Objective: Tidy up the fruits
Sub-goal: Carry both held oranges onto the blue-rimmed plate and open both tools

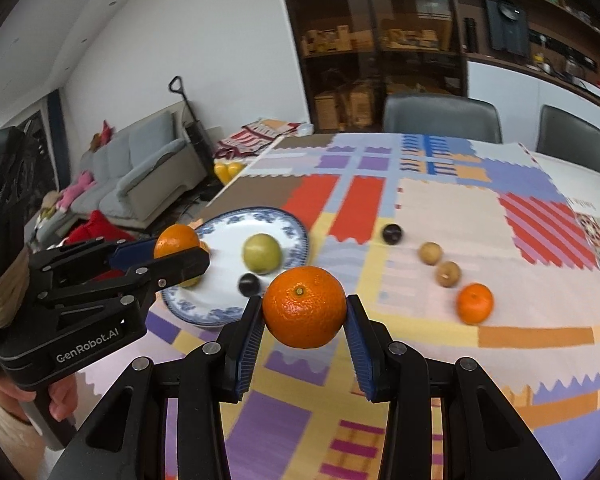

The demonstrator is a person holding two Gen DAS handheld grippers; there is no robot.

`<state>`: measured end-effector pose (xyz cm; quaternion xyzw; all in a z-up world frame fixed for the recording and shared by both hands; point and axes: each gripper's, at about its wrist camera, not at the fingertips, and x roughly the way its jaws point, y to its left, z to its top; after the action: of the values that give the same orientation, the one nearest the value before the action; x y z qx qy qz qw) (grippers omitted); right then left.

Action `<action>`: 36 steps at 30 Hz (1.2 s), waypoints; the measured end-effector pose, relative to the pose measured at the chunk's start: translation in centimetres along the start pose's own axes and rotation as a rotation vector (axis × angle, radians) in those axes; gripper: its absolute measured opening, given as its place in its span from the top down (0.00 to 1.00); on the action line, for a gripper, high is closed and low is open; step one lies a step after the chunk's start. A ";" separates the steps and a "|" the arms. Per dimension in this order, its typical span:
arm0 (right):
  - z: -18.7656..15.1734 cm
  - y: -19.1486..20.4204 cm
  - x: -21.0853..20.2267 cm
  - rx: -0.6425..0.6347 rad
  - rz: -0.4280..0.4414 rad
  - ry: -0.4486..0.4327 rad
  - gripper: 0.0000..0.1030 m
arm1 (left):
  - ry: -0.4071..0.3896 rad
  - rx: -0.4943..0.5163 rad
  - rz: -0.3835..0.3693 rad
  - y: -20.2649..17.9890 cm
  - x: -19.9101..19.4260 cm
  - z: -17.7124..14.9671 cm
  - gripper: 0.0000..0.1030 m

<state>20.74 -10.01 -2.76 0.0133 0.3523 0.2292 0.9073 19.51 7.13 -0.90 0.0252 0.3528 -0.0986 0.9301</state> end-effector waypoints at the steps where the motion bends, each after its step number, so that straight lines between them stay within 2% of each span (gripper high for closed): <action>1: 0.2 0.5 0.3 -0.009 0.006 0.003 0.60 | 0.001 -0.004 0.007 0.6 -0.1 0.0 0.71; 7: 1.5 2.8 2.5 -0.054 0.049 0.032 0.60 | 0.012 -0.015 0.030 3.6 0.2 0.2 0.71; 15: 2.4 5.5 6.6 -0.089 0.085 0.102 0.60 | 0.053 0.016 0.047 7.6 2.7 0.4 0.71; 28: 3.3 8.4 14.5 -0.136 0.102 0.205 0.60 | 0.143 0.039 -0.005 12.9 9.5 1.9 0.71; 36: 3.3 8.8 16.9 -0.159 0.090 0.229 0.60 | 0.195 0.024 -0.018 14.2 12.5 1.2 0.70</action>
<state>30.22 5.46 -9.35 -0.0693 0.4332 0.2970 0.8482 32.26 18.83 -8.60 0.0425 0.4406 -0.1082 0.8902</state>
